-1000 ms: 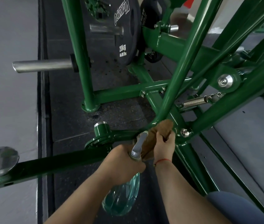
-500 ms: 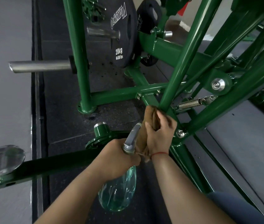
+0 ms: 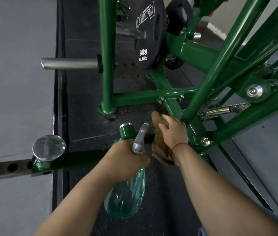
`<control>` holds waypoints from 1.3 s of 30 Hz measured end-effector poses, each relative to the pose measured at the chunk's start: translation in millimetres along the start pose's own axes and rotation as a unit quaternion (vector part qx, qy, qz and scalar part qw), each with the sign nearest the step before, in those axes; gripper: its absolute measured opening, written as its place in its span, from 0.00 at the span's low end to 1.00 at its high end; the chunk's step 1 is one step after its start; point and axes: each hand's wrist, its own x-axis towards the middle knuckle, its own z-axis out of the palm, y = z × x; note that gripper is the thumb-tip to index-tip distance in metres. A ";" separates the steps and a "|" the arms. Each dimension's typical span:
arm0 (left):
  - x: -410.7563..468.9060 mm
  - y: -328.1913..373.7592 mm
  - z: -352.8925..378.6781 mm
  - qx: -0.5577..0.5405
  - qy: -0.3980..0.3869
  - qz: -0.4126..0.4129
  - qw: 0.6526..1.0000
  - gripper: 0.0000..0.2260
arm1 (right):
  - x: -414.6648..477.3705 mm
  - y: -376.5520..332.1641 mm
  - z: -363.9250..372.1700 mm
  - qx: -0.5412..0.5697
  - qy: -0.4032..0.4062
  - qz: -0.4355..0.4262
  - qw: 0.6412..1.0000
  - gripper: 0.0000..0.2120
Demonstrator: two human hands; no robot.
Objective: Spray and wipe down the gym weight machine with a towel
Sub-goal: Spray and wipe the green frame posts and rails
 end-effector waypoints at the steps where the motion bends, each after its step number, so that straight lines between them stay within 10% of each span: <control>1: -1.5 -0.8 -1.1 0.000 0.006 -0.001 1.000 0.09 | 3.9 -1.6 0.4 -0.024 -0.015 0.017 0.999 0.21; 13: -6.8 37.1 2.8 -0.013 -0.018 0.063 0.998 0.07 | -26.3 -12.5 -27.7 0.171 -0.135 -0.022 0.976 0.20; 18: -12.6 69.2 19.6 -0.021 -0.029 0.096 0.995 0.07 | -39.1 -11.4 -73.8 0.187 0.076 -0.073 0.977 0.21; 23: -10.2 115.0 27.3 0.005 -0.032 0.130 0.991 0.08 | -36.1 -2.1 -141.0 0.261 0.312 -0.140 0.903 0.20; 39: 39.0 194.0 50.7 -0.010 -0.003 0.172 0.985 0.14 | -17.9 -0.8 -206.0 0.289 0.439 -0.132 0.840 0.22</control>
